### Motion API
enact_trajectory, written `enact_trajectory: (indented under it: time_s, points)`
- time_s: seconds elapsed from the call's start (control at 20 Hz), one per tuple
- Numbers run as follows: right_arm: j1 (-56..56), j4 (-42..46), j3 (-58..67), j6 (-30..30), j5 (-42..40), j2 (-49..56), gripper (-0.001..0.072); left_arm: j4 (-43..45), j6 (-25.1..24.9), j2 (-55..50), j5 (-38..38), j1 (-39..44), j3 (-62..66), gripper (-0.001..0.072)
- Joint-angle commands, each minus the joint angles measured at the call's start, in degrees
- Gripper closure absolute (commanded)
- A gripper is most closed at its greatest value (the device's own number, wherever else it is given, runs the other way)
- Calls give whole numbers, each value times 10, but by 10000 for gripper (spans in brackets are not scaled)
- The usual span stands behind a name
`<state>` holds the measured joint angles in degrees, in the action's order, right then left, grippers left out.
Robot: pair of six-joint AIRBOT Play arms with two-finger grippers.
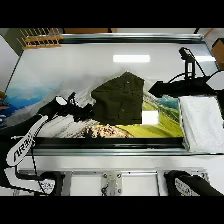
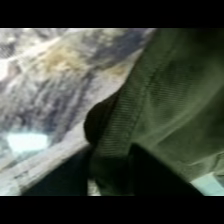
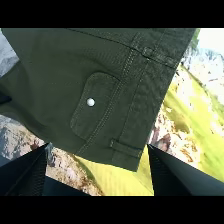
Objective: Fold the clothes and pants, and hang the long-sleeved shirts on hangers.
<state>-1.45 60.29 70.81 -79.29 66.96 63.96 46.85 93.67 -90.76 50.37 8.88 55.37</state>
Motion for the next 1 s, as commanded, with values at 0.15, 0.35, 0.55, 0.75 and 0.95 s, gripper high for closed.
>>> enact_trajectory:
  time_s: [0.15, 0.35, 0.55, 0.75, 0.95]
  points:
    - [0, 62, -105, -145, 13, -5, 64, 81, -3, 29, 23, 12, 26, 688]
    - [-7, 43, -276, -328, -110, -5, 64, 136, -3, 66, 28, 48, 6, 688]
    - [-56, -108, -406, -332, -304, 1, 64, 164, -3, 75, 16, 70, -10, 688]
    - [-131, -115, -417, -331, -410, 28, 64, 161, -3, 75, 18, 65, -10, 688]
    - [-172, -115, -416, -331, -512, 56, 65, 161, -3, 75, 17, 65, -10, 688]
